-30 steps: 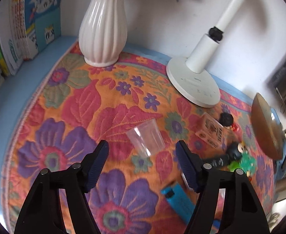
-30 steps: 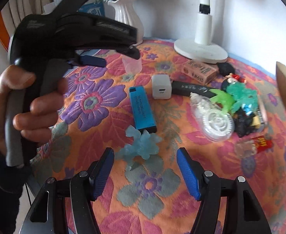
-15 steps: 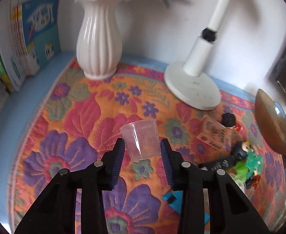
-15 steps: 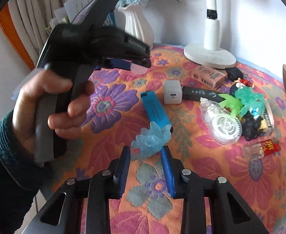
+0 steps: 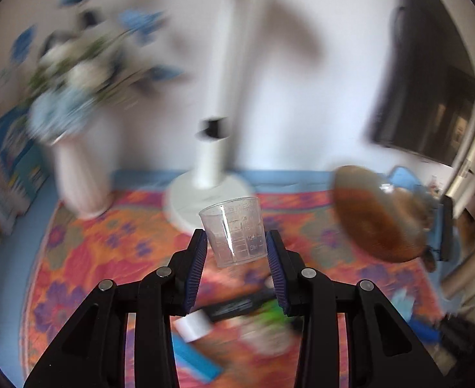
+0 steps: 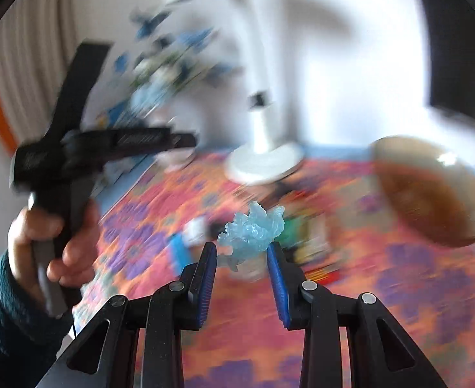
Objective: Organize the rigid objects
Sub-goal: 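Carry the cup and figurine to the amber bowl and release both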
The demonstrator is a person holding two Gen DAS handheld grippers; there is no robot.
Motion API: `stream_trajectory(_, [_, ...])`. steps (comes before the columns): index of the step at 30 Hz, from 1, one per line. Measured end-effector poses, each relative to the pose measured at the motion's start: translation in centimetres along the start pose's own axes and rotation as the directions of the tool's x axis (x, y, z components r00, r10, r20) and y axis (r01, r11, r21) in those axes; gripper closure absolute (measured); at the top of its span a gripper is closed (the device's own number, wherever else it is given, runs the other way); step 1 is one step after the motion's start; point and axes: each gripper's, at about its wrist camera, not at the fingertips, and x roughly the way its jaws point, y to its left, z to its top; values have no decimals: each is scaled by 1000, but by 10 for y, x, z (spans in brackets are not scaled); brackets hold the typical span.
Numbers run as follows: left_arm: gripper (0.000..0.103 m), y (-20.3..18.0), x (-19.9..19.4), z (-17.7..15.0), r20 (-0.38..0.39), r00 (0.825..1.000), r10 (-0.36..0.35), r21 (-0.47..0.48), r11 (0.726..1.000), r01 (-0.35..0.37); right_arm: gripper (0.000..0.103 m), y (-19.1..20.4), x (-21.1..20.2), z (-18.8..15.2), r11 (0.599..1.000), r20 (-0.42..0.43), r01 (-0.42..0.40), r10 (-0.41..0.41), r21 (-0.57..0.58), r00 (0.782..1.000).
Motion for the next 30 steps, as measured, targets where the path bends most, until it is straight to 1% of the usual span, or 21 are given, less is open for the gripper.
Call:
stream_trajectory(3, [68,-44,8,14,5,998,-69,54,996,68,71,-38,-27,22,995,55,88,-90,44,994])
stream_trajectory(4, [68,-65,14,19,2,996,-89,84,993,88,71,-53,-36,30,989,70,134,-138,61,988])
stream_trajectory(5, [68,-79,18,20,-2,995,-100,103,990,100,71,-69,-43,38,981,77,178,-184,83,980])
stream_trajectory(7, [68,-110,33,24,-25,990,-136,136,981,138,71,-96,-52,49,965,78,229,-240,129,968])
stream_trajectory(8, [68,-120,39,23,-39,988,-148,143,978,153,71,-106,-53,52,959,74,243,-255,144,964])
stream_trajectory(10, [68,-142,57,22,-75,984,-161,158,973,171,71,-134,-50,58,936,44,296,-310,190,950])
stream_trajectory(15, [68,-171,95,12,-158,974,-164,193,962,194,71,-188,-31,49,897,-40,348,-351,274,935])
stream_trajectory(19, [68,-183,111,6,-195,966,-167,200,958,206,71,-208,-18,37,883,-91,361,-350,300,932])
stream_trajectory(21, [67,-193,117,4,-201,966,-163,206,957,205,71,-213,-12,33,881,-107,368,-352,297,930])
stream_trajectory(22, [59,-194,119,4,-204,966,-161,212,956,204,71,-219,-10,30,881,-109,371,-355,294,929])
stream_trajectory(23, [44,-196,117,3,-203,967,-156,217,955,200,71,-219,-8,30,880,-112,377,-360,287,926])
stream_trajectory(24, [36,-194,115,3,-196,969,-149,219,957,191,70,-218,-5,31,881,-115,388,-371,271,922])
stream_trajectory(25, [29,-192,108,4,-180,973,-146,216,959,183,63,-217,-3,32,879,-122,399,-380,261,917])
stream_trajectory(26, [29,-189,104,5,-166,975,-146,216,960,181,60,-218,-3,33,875,-128,411,-391,257,911])
stream_trajectory(27, [29,-186,99,6,-157,977,-146,215,960,179,60,-221,-7,33,874,-122,412,-394,258,911])
stream_trajectory(30, [29,-159,68,8,-114,982,-148,193,967,168,60,-219,-25,33,875,-80,397,-390,276,917])
